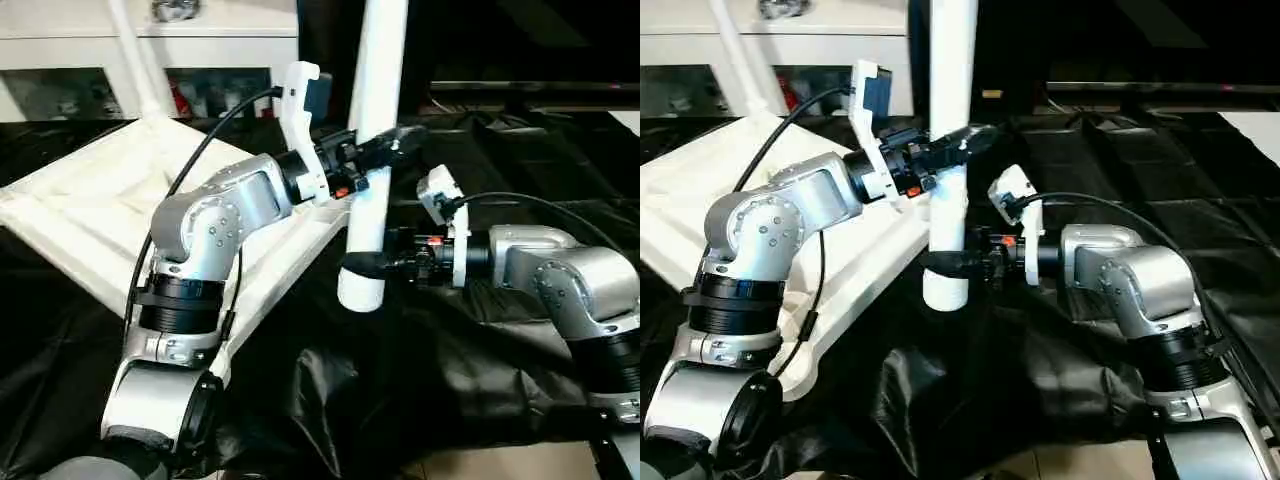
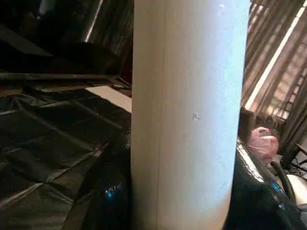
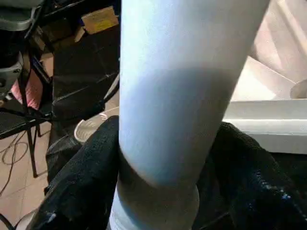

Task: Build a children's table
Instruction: Pick table leg

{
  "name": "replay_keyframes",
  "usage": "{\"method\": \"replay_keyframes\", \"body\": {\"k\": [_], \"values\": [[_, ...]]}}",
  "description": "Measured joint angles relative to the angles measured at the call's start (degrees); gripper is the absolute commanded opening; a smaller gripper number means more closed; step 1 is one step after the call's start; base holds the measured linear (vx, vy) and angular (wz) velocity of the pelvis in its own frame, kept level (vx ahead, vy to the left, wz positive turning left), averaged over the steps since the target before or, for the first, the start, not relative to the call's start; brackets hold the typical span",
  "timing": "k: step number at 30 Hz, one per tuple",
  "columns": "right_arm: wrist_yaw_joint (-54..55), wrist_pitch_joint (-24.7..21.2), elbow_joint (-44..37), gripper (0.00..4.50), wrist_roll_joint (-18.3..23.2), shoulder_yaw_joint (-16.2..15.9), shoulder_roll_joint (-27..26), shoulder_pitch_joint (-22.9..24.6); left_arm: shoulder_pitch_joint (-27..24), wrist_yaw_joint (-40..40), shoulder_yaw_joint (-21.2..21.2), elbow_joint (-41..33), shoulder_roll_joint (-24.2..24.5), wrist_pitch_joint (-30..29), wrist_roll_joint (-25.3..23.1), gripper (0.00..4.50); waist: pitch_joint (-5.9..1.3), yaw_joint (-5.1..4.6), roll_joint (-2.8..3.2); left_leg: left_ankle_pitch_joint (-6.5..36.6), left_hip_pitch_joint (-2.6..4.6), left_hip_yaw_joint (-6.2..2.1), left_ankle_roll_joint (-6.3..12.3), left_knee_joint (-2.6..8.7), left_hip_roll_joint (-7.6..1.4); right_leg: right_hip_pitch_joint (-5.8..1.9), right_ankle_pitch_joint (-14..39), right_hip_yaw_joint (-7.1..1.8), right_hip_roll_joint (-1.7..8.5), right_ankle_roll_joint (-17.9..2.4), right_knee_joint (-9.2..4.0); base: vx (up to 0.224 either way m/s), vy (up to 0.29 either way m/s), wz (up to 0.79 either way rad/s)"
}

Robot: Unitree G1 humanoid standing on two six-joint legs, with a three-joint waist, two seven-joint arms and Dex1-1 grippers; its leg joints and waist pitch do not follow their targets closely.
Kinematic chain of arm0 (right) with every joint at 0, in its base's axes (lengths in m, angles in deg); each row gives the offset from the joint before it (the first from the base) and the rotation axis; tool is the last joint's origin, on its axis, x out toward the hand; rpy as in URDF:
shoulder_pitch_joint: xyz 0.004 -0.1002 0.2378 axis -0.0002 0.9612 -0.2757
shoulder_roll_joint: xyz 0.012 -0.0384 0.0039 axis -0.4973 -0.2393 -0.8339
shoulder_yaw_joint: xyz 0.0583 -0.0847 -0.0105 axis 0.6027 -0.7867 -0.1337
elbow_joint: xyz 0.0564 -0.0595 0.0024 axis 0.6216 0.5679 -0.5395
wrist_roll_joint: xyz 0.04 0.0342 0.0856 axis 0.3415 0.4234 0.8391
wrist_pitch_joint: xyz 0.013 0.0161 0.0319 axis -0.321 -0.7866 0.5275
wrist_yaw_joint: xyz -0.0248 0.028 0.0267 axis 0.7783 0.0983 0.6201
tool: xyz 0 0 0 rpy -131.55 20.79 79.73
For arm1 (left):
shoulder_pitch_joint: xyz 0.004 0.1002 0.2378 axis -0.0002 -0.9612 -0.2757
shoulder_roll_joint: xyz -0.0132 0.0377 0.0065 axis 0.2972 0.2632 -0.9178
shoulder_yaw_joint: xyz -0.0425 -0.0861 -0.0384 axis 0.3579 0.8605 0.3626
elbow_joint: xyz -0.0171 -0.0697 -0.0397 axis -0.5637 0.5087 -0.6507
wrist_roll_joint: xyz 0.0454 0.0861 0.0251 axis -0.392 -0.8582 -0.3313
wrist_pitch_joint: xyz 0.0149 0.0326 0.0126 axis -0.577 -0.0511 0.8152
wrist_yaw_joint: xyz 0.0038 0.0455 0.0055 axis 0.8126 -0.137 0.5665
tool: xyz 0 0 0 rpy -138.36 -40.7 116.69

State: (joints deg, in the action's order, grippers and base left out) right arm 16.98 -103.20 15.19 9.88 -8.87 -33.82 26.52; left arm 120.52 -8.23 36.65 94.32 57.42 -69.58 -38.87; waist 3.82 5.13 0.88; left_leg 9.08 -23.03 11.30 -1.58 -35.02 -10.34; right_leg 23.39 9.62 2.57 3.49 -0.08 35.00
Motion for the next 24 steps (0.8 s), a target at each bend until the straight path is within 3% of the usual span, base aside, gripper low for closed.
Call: {"method": "replay_keyframes", "body": {"k": [6, 18, 21, 22, 24], "values": [[-0.4, 0.0, 0.0, 2.96, 0.1, 0.0, 0.0, 0.0, 0.0, 0.9, -0.1, 0.0, 0.1, 0.0, 0.3, 1.83, 0.0, -0.04, -0.01, 0.0, 0.01, -0.01, 0.0, 0.01, -0.01, 0.0, 0.0, 0.02, 0.0, 0.0, 0.02, 0.0, 0.0, 0.0], [-0.9, -0.4, 1.2, 1.94, 0.9, 0.1, -1.2, 0.0, 0.0, 1.4, -0.3, 0.0, 0.2, 0.0, 0.3, 1.83, 0.0, -0.03, -0.01, 0.0, 0.01, 0.0, 0.0, 0.0, -0.01, 0.0, -0.1, 0.02, 0.0, -0.1, 0.02, 0.0, 0.0, 0.0], [-0.9, -0.4, 1.3, 1.91, 0.9, 0.2, -1.5, 0.0, 0.0, 1.6, -0.4, -0.2, 0.3, -0.1, 0.3, 1.83, 0.0, -0.04, -0.01, 0.0, 0.01, 0.0, 0.0, 0.0, -0.01, 0.0, -0.1, 0.01, 0.0, -0.1, 0.01, 0.0, 0.0, 0.0], [-0.9, -0.3, 1.3, 2.46, 0.9, 0.2, -1.5, 0.0, 0.0, 1.6, -0.5, -0.5, 0.4, -0.2, 0.3, 1.83, 0.0, -0.03, -0.01, 0.0, 0.01, 0.0, 0.0, 0.0, -0.01, 0.0, -0.1, 0.01, 0.0, -0.1, 0.01, 0.0, 0.0, 0.0], [-0.9, -0.3, 1.3, 2.6, 0.9, 0.2, -1.6, 0.0, 0.0, 1.7, -0.6, -0.7, 0.4, -0.3, 0.3, 1.83, 0.0, -0.04, -0.01, 0.0, 0.01, 0.0, 0.0, 0.0, -0.01, 0.0, 0.0, 0.02, 0.0, -0.1, 0.01, 0.0, 0.0, 0.0]]}}
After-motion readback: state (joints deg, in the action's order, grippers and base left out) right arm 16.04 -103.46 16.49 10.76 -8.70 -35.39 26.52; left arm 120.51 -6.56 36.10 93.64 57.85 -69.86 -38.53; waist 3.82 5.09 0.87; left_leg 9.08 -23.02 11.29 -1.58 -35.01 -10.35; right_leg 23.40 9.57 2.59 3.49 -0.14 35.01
